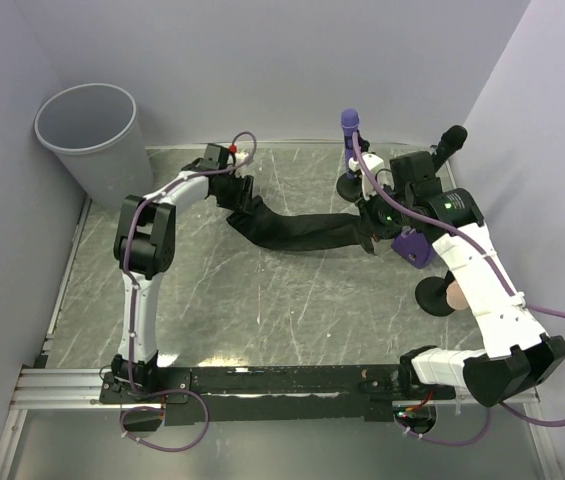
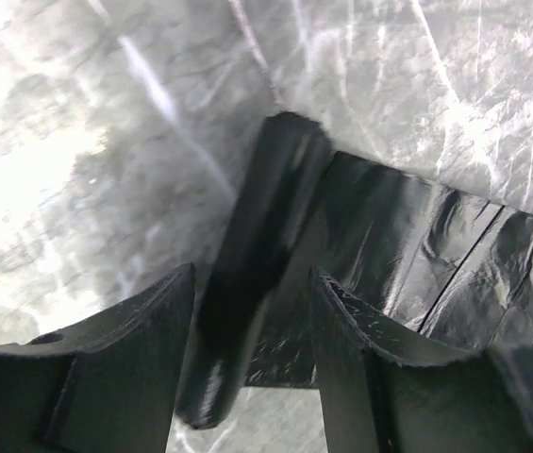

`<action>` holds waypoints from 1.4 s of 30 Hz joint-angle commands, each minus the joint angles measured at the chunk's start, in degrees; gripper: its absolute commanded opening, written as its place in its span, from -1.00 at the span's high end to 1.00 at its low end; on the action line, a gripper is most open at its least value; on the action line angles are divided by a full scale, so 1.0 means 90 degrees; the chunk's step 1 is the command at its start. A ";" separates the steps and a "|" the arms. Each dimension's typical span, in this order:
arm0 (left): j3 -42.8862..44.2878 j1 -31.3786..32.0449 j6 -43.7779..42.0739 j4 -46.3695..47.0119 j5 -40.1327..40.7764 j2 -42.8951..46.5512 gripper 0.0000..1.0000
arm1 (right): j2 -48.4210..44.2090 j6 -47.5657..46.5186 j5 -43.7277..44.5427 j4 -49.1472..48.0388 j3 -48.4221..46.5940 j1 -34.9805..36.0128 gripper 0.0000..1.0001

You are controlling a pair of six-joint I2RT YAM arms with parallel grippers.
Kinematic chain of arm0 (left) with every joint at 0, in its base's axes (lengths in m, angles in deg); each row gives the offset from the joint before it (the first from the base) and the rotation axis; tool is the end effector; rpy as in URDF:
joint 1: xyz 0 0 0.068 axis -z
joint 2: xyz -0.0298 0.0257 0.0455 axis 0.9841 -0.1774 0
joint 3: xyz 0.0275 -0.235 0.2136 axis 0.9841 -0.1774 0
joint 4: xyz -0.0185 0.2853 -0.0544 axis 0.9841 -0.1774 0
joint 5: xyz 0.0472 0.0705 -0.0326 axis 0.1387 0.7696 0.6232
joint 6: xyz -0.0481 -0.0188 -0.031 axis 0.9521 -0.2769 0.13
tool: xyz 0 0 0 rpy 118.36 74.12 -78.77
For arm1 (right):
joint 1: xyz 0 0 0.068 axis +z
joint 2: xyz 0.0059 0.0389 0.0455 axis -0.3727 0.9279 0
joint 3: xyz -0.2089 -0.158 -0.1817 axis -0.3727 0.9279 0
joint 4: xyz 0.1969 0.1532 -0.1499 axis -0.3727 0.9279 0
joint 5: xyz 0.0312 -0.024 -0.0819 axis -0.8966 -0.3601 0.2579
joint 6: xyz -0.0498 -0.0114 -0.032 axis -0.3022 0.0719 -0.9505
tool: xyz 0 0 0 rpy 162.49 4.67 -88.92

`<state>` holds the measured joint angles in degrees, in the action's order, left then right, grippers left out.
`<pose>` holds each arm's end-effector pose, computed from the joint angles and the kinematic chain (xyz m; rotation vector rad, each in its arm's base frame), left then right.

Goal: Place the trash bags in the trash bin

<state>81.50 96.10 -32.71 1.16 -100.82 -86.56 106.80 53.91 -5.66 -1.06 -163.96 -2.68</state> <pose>0.5303 -0.1714 0.1784 0.4089 2.5184 -0.5927 0.2369 0.0955 0.4430 -0.8688 2.2083 0.3480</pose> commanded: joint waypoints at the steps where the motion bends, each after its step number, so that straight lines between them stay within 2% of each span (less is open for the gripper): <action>1: -0.0310 0.0316 -0.0135 -0.0500 0.0730 -0.0119 -0.12 | -0.0077 0.0162 0.0223 -0.0083 -0.0021 -0.0024 1.00; 4: -0.0427 0.0384 -0.0252 -0.0764 0.1023 -0.0246 -0.09 | -0.0057 0.0162 0.0341 -0.0074 0.0008 -0.0024 1.00; 6: -0.0651 0.0394 -0.0282 -0.0784 0.1102 -0.0266 0.00 | -0.0076 0.0191 0.0341 -0.0064 0.0076 -0.0034 1.00; 9: -0.0730 0.0384 -0.0311 -0.0881 0.1034 -0.0285 0.27 | -0.0125 0.0259 0.0195 -0.0064 0.0174 -0.0034 0.97; 10: -0.0720 0.0384 -0.0350 -0.0901 0.0976 -0.0285 0.43 | -0.0106 0.0279 0.0127 -0.0064 0.0174 -0.0034 0.93; 12: -0.0604 0.0394 -0.0399 -0.0920 0.0888 -0.0227 0.66 | -0.0057 0.0269 -0.0029 -0.0083 0.0077 -0.0034 0.59; 13: -0.0477 0.0394 -0.0650 -0.0959 0.0839 -0.0178 0.81 | 0.0030 0.0231 -0.0146 -0.0083 -0.0049 -0.0034 0.32; 15: -0.0126 0.0355 -0.0915 -0.1144 0.0460 -0.0023 0.94 | 0.0235 0.0114 -0.0516 -0.0103 -0.0410 -0.0063 0.02; 20: 0.0626 0.0219 -0.1628 -0.1437 0.0118 0.0924 0.99 | 0.0743 0.0025 -0.1727 -0.0560 -0.1631 -0.0249 -0.38; 24: 0.0881 0.0072 -0.2505 -0.1789 -0.0517 0.1841 0.99 | 0.0793 0.0201 -0.2353 -0.1983 -0.1449 -0.0317 -0.71; 28: 0.0765 0.0052 -0.3658 -0.2296 -0.0986 0.2925 0.99 | 0.1016 -0.0024 -0.2901 -0.3294 -0.0813 -0.0307 -0.76; 34: 0.0188 0.0150 -0.4782 -0.2346 -0.0832 0.4508 0.99 | 0.2070 -0.0003 -0.4071 -0.3950 -0.1777 -0.0220 -0.74; 37: 0.0100 0.0335 -0.5261 -0.2317 -0.0471 0.4919 0.98 | 0.2422 -0.0335 -0.4268 -0.4135 -0.2140 0.0082 -0.74; 42: 0.0372 0.0638 -0.5653 -0.2424 0.0067 0.5135 0.99 | 0.2686 -0.0171 -0.4405 -0.4877 -0.2170 0.0473 -0.74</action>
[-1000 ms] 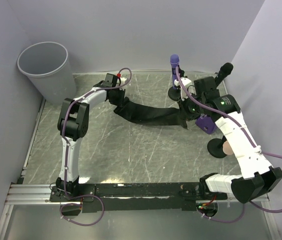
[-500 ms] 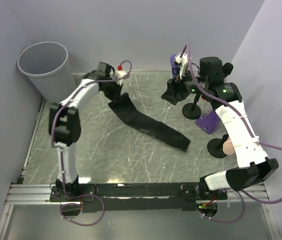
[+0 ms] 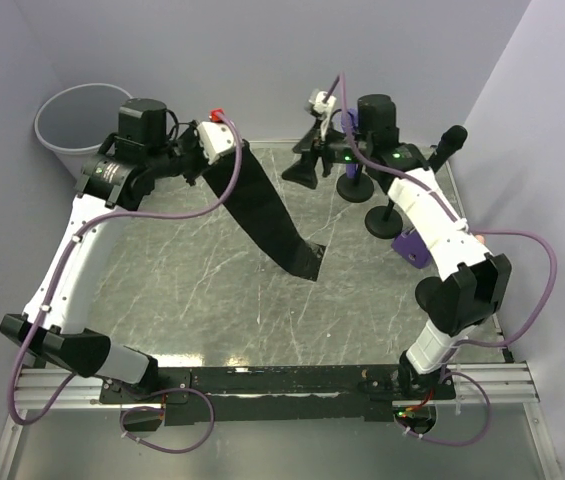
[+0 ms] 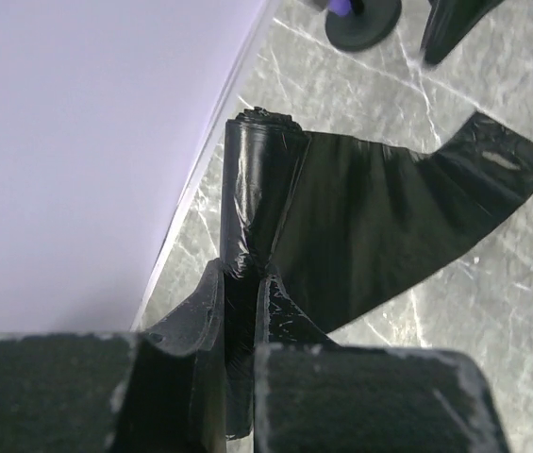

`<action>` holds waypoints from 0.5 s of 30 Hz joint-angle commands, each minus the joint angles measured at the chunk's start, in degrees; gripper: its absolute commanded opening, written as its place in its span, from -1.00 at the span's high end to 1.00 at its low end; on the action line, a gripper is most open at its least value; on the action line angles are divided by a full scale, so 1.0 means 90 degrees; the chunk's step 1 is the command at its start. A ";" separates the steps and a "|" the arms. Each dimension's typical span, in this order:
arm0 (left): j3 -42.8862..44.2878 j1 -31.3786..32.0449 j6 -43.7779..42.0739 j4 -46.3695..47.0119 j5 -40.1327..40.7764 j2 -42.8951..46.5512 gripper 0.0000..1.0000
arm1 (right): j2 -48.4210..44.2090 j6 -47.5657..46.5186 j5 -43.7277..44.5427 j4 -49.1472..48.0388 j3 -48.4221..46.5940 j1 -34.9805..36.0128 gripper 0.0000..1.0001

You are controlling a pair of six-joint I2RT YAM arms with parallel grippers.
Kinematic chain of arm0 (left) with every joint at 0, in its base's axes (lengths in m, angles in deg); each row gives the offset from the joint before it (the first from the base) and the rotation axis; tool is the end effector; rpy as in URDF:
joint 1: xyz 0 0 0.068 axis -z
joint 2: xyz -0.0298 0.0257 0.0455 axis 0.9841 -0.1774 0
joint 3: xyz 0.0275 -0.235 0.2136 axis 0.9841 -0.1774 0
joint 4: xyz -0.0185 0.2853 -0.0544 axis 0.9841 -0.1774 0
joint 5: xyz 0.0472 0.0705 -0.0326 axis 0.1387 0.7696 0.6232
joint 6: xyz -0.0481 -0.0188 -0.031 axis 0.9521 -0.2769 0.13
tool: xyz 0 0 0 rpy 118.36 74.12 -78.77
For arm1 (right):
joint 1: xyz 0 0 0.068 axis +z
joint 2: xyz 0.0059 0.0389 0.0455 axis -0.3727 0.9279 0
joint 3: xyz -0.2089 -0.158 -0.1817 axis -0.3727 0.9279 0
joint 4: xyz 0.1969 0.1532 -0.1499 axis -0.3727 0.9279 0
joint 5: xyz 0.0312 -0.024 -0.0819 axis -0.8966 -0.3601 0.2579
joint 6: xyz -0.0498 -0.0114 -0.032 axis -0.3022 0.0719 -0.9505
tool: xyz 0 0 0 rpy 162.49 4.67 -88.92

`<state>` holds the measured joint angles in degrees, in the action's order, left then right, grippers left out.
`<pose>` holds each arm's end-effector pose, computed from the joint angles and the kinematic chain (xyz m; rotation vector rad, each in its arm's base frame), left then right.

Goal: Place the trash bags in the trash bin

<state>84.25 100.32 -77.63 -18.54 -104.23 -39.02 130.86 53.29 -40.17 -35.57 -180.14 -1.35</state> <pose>0.2904 -0.1280 0.5326 1.2191 1.5457 -0.1869 0.3757 0.1775 0.4723 -1.1441 1.4907 0.8694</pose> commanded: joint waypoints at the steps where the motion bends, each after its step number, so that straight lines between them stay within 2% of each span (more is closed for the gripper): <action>1: 0.0183 0.0199 -0.0643 -0.0246 0.0495 -0.0157 0.99 | 0.0052 -0.0054 -0.0619 -0.1121 -0.0382 0.0374 -0.74; 7: 0.0868 0.0238 -0.0399 -0.0509 0.0417 -0.0313 0.99 | 0.0335 0.0445 -0.0893 -0.1755 -0.0285 0.0726 -0.74; 10: 0.0859 0.0238 -0.0379 -0.0559 0.0427 -0.0255 0.99 | 0.0598 0.0697 -0.0698 -0.2156 -0.0245 0.0863 -0.75; 15: 0.0693 0.0238 -0.0204 -0.0256 0.0466 -0.0099 0.99 | 0.1281 0.1722 -0.0678 -0.3014 -0.0460 0.0873 -0.75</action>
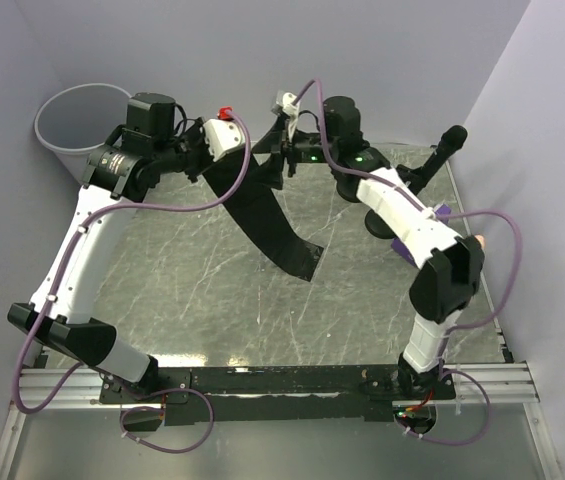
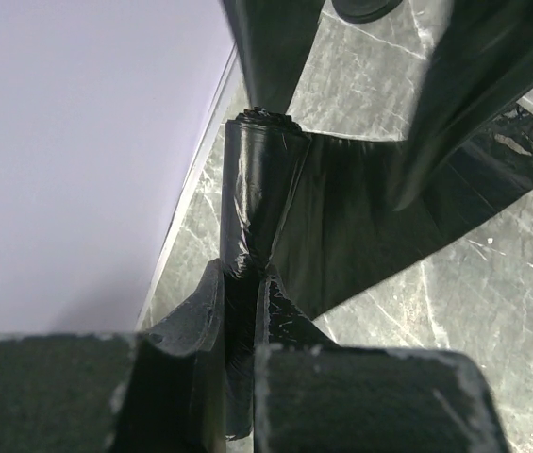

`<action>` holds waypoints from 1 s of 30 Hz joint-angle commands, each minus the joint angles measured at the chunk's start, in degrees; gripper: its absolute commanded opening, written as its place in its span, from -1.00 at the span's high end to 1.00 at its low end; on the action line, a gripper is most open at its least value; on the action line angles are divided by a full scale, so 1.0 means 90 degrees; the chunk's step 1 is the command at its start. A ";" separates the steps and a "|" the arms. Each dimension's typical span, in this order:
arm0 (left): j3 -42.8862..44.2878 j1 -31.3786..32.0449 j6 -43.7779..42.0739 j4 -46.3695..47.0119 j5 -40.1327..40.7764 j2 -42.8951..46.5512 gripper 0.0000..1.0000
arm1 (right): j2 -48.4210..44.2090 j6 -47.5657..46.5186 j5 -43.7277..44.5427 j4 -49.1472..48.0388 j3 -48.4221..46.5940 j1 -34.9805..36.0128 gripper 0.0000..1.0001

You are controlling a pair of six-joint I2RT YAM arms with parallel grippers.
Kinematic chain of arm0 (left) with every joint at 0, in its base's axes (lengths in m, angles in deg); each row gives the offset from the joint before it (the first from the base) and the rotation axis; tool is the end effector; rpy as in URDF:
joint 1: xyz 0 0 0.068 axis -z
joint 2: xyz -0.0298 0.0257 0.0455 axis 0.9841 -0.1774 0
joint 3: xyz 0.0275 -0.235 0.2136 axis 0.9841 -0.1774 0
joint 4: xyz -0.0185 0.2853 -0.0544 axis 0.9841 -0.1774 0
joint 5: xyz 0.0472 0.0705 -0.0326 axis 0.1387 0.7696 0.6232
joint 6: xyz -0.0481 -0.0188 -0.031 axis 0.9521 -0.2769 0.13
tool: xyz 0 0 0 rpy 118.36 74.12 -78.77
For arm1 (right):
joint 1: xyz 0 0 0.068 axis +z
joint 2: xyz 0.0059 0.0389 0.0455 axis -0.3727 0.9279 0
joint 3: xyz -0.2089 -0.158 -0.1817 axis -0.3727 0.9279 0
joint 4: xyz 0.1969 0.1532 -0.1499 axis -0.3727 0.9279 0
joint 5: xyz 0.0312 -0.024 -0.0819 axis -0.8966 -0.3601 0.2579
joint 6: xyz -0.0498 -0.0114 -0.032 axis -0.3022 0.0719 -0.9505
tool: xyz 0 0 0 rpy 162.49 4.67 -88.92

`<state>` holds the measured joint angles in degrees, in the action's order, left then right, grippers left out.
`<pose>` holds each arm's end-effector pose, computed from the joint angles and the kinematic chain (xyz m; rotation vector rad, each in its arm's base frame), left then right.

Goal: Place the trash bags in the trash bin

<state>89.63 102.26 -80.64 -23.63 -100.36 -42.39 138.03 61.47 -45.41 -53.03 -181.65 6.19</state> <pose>0.2970 -0.1393 0.5366 1.2787 1.5734 -0.1250 0.3898 0.2497 0.4602 -1.2165 1.2811 1.0596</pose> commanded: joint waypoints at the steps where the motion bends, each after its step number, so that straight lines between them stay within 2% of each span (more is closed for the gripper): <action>1: 0.0076 0.0022 0.0161 0.0358 0.0046 0.0295 0.99 | 0.0564 0.0941 -0.0095 -0.1250 -0.0293 0.0073 -0.75; 3: 0.0105 0.0022 0.0287 0.0485 0.0094 0.0295 0.99 | 0.0691 0.0933 -0.0211 -0.1359 -0.0390 0.0219 -0.74; 4: 0.0124 0.0022 0.0346 0.0525 0.0114 0.0295 0.99 | 0.0720 0.0923 -0.0290 -0.1340 -0.0449 0.0278 -0.68; 7: 0.0095 0.0022 0.0522 0.0739 0.0386 0.0315 0.99 | 0.0740 0.1079 -0.0543 -0.1427 -0.0508 0.0318 -0.06; 11: -0.0187 0.0022 0.0600 0.1188 0.0874 0.0480 0.99 | 0.0614 0.0749 -0.0924 -0.0872 -0.0508 0.0250 0.83; 12: -0.0275 0.0022 0.0630 0.1324 0.1050 0.0519 0.99 | 0.0516 0.0680 -0.0954 -0.0648 -0.0430 0.0201 0.96; 18: -0.0705 0.0012 0.0766 0.2164 0.1686 0.0734 0.99 | 0.0184 0.0426 -0.1140 -0.0227 -0.0059 -0.0140 1.00; 28: -0.0970 0.0002 0.0815 0.3084 0.2038 0.0930 0.99 | -0.0051 0.0152 -0.1189 0.0106 0.0332 -0.0297 1.00; 29: -0.0902 0.0012 0.0835 0.3064 0.1970 0.0910 0.99 | -0.0051 0.0229 -0.1198 0.0057 0.0361 -0.0297 0.91; 30: -0.0833 0.0012 0.0854 0.3006 0.1892 0.0881 0.99 | -0.0061 0.0327 -0.1150 -0.0011 0.0400 -0.0278 0.69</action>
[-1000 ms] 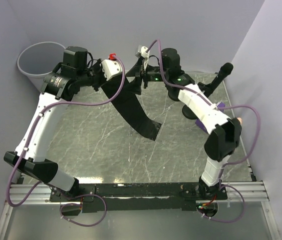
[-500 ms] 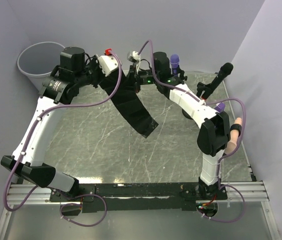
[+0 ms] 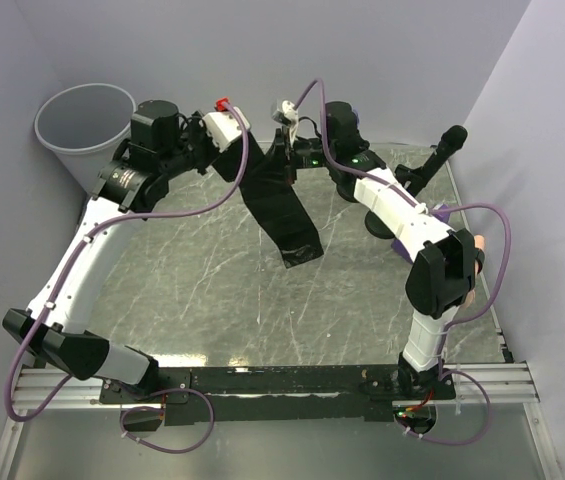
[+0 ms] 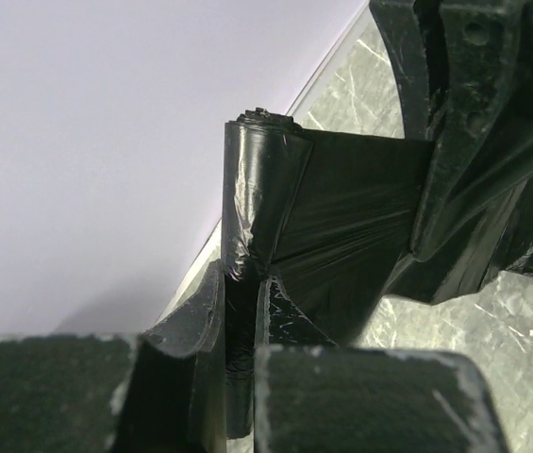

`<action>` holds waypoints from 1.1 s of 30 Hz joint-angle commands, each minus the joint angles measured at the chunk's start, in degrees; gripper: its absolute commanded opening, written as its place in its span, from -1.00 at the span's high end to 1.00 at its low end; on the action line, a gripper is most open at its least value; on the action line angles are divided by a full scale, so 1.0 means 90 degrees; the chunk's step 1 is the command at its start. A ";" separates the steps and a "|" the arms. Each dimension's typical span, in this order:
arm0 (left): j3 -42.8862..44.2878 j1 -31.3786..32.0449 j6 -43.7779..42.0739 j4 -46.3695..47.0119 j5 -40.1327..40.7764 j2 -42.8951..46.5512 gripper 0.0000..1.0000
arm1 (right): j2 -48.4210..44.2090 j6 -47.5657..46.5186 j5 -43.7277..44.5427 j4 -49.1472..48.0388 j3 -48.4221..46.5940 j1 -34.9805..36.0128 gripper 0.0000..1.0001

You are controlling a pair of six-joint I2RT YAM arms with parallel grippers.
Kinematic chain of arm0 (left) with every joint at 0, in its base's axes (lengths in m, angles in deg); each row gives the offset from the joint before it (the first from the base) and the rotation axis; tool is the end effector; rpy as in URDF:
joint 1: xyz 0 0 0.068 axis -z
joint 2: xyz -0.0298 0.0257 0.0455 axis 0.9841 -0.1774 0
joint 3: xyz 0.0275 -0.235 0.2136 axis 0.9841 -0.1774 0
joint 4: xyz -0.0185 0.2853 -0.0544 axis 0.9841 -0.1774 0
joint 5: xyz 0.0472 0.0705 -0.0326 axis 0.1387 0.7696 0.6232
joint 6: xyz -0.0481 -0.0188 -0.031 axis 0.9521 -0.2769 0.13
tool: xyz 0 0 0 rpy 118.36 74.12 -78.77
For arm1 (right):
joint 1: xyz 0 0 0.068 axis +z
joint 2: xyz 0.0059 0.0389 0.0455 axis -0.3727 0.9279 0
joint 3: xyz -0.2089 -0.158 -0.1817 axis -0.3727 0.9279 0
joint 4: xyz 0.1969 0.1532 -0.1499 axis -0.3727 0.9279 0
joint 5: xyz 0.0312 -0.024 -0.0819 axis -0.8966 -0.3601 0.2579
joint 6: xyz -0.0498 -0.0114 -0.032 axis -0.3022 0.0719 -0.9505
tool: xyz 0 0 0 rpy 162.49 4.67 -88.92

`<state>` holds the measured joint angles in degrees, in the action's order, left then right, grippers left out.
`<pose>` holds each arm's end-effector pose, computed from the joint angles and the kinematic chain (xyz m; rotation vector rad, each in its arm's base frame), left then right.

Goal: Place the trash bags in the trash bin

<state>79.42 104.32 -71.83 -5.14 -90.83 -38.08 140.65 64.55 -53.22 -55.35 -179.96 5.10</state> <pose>0.2982 -0.1450 0.5327 1.0156 1.5254 -0.0404 0.4034 0.2503 0.4334 -1.2578 1.2933 1.2126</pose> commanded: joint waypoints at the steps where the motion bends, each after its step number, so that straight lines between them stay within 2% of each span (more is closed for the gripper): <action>1: 0.0379 -0.0216 -0.0105 0.0854 0.0765 0.0364 0.99 | -0.0352 0.0072 -0.0244 0.0140 0.0242 -0.0166 0.51; 5: 0.0429 -0.0216 0.0139 0.0639 0.0482 0.0402 0.99 | -0.0235 0.0288 -0.0146 -0.0115 0.0243 -0.0069 0.11; 15: 0.0477 -0.0216 0.0305 0.0531 0.0500 0.0529 0.99 | 0.0282 0.0737 0.0254 -0.0926 -0.0274 0.0341 -0.11; 23: 0.0643 -0.0216 0.0188 0.0063 0.0403 0.0656 0.99 | 0.0663 0.1216 0.1494 -0.1346 -0.0733 0.0488 -0.19; 24: 0.0653 -0.0216 0.0179 0.0014 0.0393 0.0695 0.99 | 0.0722 0.1196 0.1562 -0.1297 -0.0821 0.0488 -0.12; 26: 0.0643 -0.0216 0.0178 -0.0016 0.0432 0.0734 0.99 | 0.0839 0.1021 0.1515 -0.1113 -0.0987 0.0498 0.46; 27: 0.0624 -0.0216 0.0178 0.0003 0.0480 0.0764 0.99 | 0.0859 0.0904 0.1417 -0.0957 -0.1017 0.0498 0.85; 28: 0.0585 -0.0216 0.0169 0.0062 0.0587 0.0774 0.99 | 0.0859 0.0806 0.1300 -0.0820 -0.1007 0.0498 1.00; 33: 0.0039 -0.0226 -0.0085 0.0745 0.1603 0.0910 0.99 | 0.0274 -0.0034 0.0559 0.0029 -0.0208 0.0313 1.00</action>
<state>81.74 102.33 -70.87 -5.75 -84.40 -32.46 147.91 70.76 -42.59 -61.75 -185.58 9.32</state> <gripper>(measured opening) 0.100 0.008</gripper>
